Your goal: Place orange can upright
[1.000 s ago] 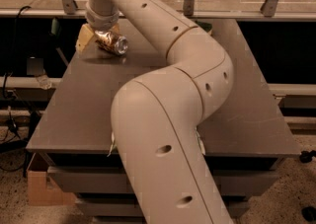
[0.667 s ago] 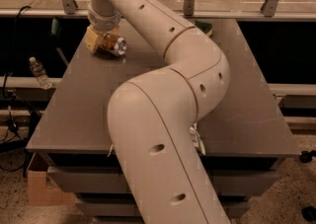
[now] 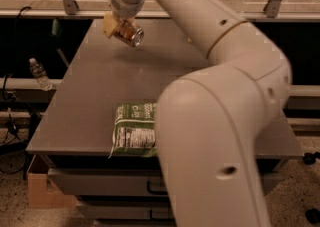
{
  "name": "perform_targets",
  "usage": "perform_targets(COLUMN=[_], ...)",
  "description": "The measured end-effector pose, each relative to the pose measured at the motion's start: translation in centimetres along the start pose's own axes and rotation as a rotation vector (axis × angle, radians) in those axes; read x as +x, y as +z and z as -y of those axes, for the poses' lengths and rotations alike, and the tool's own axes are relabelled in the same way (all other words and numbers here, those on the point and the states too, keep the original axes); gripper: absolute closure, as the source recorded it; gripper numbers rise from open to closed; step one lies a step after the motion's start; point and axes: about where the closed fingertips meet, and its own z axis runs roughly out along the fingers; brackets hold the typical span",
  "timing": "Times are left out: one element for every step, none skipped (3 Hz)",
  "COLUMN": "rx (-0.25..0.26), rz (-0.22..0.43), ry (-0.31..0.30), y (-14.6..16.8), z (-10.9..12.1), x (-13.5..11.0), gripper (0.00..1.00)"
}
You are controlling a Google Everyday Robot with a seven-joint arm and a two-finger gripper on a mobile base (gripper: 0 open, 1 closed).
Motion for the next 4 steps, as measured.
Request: perform_targets(rx=[-0.122, -0.242, -0.339, -0.421], rz=[0.234, 0.399, 0.556, 0.707], ry=[-0.076, -0.108, -0.132, -0.165], y=[-7.6, -12.2, -15.6, -17.7], z=[0.1, 1.2, 3.6, 5.3], x=[1.9, 5.0, 10.0, 15.2], gripper=[1.0, 1.0, 1.0, 1.0])
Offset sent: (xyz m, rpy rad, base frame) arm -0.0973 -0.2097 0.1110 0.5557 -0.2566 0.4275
